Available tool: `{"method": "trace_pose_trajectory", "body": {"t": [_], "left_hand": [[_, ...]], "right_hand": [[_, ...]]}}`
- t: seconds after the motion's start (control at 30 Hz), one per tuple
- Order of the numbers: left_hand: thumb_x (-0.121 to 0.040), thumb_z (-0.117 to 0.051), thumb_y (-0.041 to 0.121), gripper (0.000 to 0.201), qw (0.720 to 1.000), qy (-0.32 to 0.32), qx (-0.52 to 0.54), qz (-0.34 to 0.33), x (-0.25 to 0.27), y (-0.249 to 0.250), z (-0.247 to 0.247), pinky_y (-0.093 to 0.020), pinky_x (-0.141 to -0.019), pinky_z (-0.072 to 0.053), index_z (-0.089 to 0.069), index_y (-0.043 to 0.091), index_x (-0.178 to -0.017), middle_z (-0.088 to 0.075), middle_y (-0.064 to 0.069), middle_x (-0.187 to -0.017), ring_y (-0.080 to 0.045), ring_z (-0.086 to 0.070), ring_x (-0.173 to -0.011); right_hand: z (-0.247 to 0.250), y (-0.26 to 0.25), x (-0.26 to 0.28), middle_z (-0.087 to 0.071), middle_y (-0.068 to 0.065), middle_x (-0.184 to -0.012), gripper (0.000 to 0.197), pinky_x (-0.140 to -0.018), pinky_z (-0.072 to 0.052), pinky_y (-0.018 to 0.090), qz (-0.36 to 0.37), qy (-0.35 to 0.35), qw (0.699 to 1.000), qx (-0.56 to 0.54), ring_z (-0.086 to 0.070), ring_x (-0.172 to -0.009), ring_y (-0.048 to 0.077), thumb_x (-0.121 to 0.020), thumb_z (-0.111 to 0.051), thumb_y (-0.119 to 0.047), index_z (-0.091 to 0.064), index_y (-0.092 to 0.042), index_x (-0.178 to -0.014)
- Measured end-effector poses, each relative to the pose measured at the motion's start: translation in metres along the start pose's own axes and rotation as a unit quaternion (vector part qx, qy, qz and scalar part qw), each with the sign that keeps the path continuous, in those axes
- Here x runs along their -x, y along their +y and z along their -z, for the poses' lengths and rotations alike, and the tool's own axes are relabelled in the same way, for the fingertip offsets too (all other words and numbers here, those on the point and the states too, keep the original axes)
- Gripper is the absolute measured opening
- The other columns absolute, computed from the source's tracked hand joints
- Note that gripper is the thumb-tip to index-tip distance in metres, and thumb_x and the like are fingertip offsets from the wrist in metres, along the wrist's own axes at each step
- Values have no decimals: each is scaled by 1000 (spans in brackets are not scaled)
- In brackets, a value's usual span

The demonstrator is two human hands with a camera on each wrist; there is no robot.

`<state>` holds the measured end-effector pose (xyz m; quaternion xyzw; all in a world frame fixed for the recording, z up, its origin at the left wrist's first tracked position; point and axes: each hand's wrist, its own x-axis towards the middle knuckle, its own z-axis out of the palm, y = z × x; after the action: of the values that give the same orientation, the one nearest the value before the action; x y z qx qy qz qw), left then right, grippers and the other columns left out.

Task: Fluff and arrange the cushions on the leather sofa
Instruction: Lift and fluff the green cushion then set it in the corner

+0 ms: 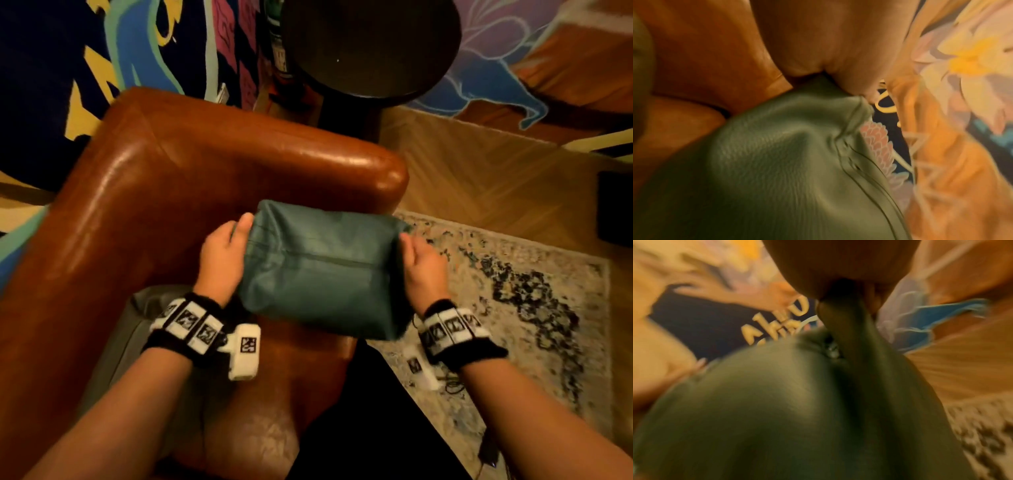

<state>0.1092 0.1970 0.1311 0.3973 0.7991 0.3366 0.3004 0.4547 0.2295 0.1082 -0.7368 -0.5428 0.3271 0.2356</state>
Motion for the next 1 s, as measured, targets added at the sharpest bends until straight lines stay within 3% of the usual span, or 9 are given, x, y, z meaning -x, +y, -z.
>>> {"method": "trace_pose_trajectory", "body": {"t": [0.07, 0.3, 0.47, 0.57, 0.67, 0.73, 0.8, 0.9, 1.0], "left_hand": [[-102, -50, 42, 49, 1000, 9, 0, 12, -8, -6, 12, -31, -68, -38, -69, 1, -86, -67, -10, -82, -20, -58, -80], [-96, -57, 48, 52, 998, -23, 21, 48, -13, -41, 9, -46, -69, -49, -66, 2, -75, -68, -21, -75, -22, -58, -67], [-96, -63, 32, 31, 988, -5, -131, 85, -12, -40, 8, -41, -96, -46, -68, 9, -117, -67, -21, -116, -38, -61, -112], [-98, -56, 44, 32, 989, -131, -67, 22, 7, -5, -4, -37, -86, -50, -70, 17, -107, -70, -7, -107, -26, -65, -102], [-102, -46, 42, 28, 949, -304, 27, 75, 31, 22, -22, -21, -76, -51, -66, 23, -107, -70, 3, -101, -12, -65, -91], [-101, -54, 36, 27, 966, -255, -33, 23, 32, 15, -22, -19, -72, -46, -69, 15, -110, -73, -3, -102, -12, -65, -91], [-99, -60, 29, 31, 988, -122, -87, 37, 22, -2, -13, -29, -79, -44, -68, 4, -115, -72, -17, -110, -29, -66, -103], [-97, -62, 28, 32, 993, -36, -79, 80, 13, -25, 4, -34, -78, -40, -64, 1, -114, -68, -21, -110, -36, -63, -107], [-95, -63, 39, 35, 995, -8, -76, 69, 16, -29, 9, -31, -73, -36, -64, 4, -101, -65, -11, -91, -33, -63, -95]], "right_hand": [[14, 12, 1, -64, 10, -89, 36, -72, -33, 26, -23, 11, 1000, -11, -59, -84, 23, -106, -44, -30, -69, -6, -97], [34, 30, -2, -67, 21, -86, 50, -69, -36, 32, -97, 60, 993, -28, -61, -81, 32, -103, -46, -43, -70, 0, -93], [21, -24, 18, -66, 10, -77, 40, -68, -43, 35, -48, 24, 993, -102, -60, -76, 25, -97, -58, -43, -66, -7, -82], [-41, -72, 44, -60, -5, -68, 23, -67, -39, 30, 0, -26, 991, -131, -52, -63, 0, -93, -67, -32, -64, -14, -80], [-101, -109, 70, -68, 2, -90, 13, -78, -42, 24, 49, -154, 973, -165, -58, -81, 7, -95, -62, -12, -67, -9, -107], [-122, -116, 80, -66, 8, -120, 35, -97, -40, 19, 62, -323, 928, -175, -56, -108, 11, -96, -53, 2, -59, 0, -130], [-125, -110, 82, -66, 16, -127, 38, -107, -42, 27, 58, -388, 907, -157, -59, -116, 17, -95, -51, 4, -60, 0, -132], [-106, -69, 62, -60, 13, -131, 41, -103, -42, 43, 39, -131, 988, 74, -55, -122, 32, -93, -58, -15, -61, -20, -133], [-72, -15, 29, -42, 18, -149, 56, -110, -34, 55, -102, -24, 976, 190, -41, -135, 39, -96, -55, -43, -42, -22, -146]]}}
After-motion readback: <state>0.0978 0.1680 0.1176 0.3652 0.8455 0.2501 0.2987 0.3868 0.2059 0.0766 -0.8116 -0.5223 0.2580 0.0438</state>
